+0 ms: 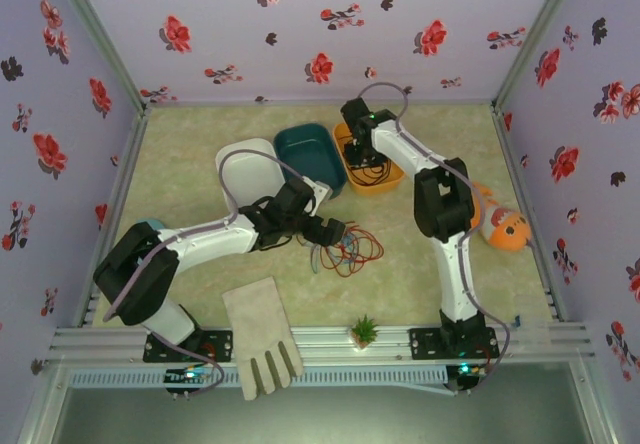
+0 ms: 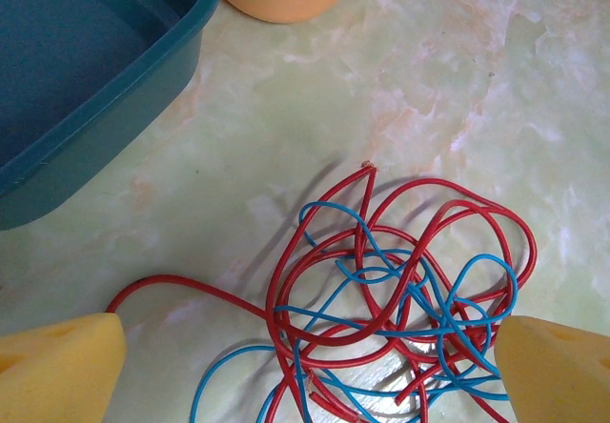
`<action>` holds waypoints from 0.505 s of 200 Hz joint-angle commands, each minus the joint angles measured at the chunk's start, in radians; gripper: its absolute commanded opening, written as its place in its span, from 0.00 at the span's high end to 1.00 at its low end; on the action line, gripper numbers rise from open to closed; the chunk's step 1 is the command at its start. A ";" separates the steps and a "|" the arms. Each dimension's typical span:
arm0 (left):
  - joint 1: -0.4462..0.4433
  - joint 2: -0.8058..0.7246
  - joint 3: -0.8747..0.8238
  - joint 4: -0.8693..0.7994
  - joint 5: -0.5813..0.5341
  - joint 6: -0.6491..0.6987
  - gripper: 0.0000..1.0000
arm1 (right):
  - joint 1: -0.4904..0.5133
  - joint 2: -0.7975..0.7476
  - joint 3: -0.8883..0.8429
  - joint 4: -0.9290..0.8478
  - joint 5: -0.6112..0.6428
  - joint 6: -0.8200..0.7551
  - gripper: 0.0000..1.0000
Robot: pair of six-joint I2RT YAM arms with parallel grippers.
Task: Untangle the cables
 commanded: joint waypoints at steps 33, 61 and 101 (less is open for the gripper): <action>-0.003 0.000 0.014 -0.009 -0.007 -0.009 0.00 | 0.002 -0.184 -0.072 0.027 -0.028 0.050 0.63; -0.003 0.008 0.019 -0.001 -0.005 -0.009 0.00 | 0.004 -0.250 -0.116 0.035 -0.030 0.070 0.62; -0.003 0.032 0.050 0.012 0.038 -0.015 0.10 | 0.002 -0.419 -0.269 0.086 -0.029 0.121 0.54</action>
